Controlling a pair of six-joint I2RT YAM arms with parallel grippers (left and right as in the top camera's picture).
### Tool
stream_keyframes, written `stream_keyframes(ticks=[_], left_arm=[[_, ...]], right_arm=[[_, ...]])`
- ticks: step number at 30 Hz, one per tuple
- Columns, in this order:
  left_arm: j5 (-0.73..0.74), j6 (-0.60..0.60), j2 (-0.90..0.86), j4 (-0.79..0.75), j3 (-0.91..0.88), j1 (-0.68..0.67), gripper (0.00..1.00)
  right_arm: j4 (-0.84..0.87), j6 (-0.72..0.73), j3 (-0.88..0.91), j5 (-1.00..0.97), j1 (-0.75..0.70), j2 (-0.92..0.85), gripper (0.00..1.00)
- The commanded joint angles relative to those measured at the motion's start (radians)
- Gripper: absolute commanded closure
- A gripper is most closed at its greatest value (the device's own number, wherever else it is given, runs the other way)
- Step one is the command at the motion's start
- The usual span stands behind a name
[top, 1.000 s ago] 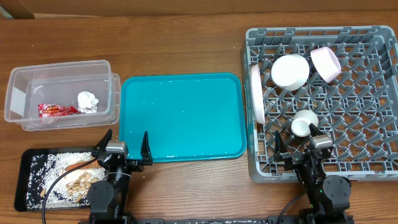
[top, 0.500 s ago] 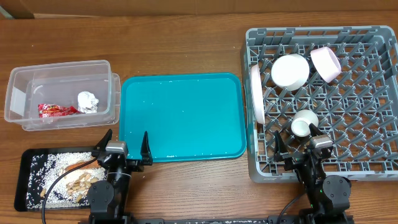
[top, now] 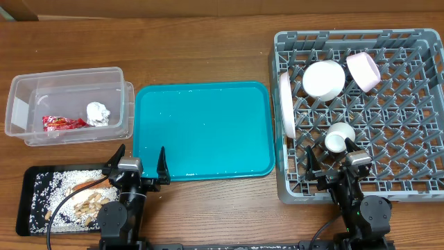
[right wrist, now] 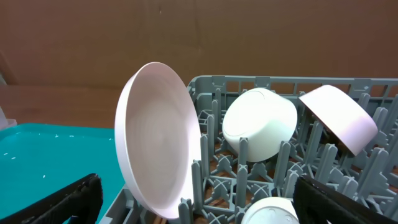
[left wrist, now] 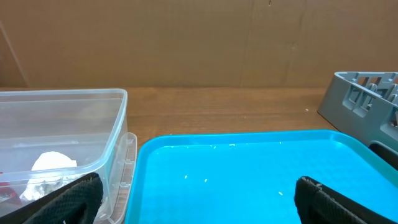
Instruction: Sort waste into correct bins and load items into the dishwasher
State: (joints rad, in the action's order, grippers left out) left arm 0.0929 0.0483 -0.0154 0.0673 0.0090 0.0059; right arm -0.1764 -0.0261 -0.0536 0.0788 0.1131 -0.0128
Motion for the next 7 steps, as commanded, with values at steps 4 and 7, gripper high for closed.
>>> stream_keyframes(ticks=[4, 7], left_arm=[[-0.015, -0.019, 0.012, 0.004, -0.004, -0.006, 0.00], [-0.015, -0.019, 0.012, 0.004, -0.004, -0.006, 0.00]], right_arm=[[0.006, -0.004, 0.004, 0.004, 0.006, 0.010, 0.00], [0.005, -0.004, 0.004, 0.004, 0.005, 0.010, 0.00]])
